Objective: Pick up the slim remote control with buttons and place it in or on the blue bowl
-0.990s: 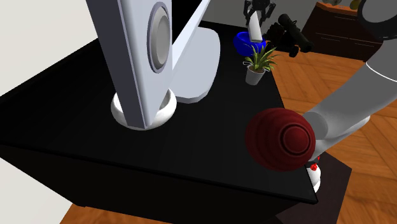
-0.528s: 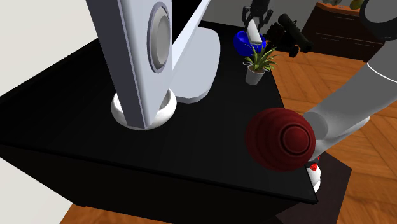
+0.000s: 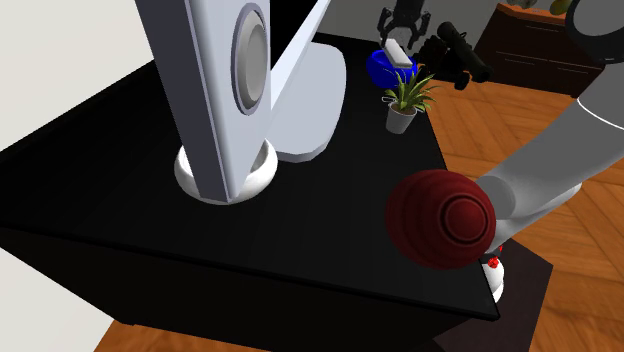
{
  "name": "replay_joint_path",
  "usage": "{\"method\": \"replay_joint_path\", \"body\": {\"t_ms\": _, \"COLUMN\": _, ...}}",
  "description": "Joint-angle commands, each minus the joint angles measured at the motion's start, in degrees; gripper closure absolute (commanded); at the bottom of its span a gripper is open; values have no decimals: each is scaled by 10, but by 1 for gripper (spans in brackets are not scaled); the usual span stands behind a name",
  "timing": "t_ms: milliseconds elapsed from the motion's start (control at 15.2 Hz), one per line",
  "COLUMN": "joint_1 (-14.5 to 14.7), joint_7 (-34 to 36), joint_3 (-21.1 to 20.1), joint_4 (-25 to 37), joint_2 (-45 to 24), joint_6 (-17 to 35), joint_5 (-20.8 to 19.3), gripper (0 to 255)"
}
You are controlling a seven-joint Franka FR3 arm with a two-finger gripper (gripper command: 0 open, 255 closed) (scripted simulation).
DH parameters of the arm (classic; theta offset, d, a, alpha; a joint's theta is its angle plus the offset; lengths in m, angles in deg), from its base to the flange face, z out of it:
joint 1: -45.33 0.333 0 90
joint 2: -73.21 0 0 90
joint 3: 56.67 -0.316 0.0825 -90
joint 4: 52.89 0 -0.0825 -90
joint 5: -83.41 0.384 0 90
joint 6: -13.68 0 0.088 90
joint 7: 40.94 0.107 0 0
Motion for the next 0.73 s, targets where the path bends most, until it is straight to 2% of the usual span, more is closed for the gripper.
{"method": "replay_joint_path", "body": {"t_ms": 0, "joint_1": 0, "joint_7": 0, "joint_3": 0, "joint_4": 0, "joint_2": 0, "joint_6": 0, "joint_5": 0, "gripper": 0}}
{"method": "replay_joint_path", "body": {"t_ms": 132, "joint_1": 0, "joint_7": 0, "joint_3": 0, "joint_4": 0, "joint_2": 0, "joint_6": 0, "joint_5": 0, "gripper": 0}}
{"method": "replay_joint_path", "body": {"t_ms": 396, "joint_1": 1, "joint_7": 0, "joint_3": -1, "joint_4": 97, "joint_2": -19, "joint_6": -78, "joint_5": -1, "gripper": 0}}
{"method": "replay_joint_path", "body": {"t_ms": 660, "joint_1": 1, "joint_7": 0, "joint_3": -1, "joint_4": 97, "joint_2": -19, "joint_6": -78, "joint_5": -1, "gripper": 0}}
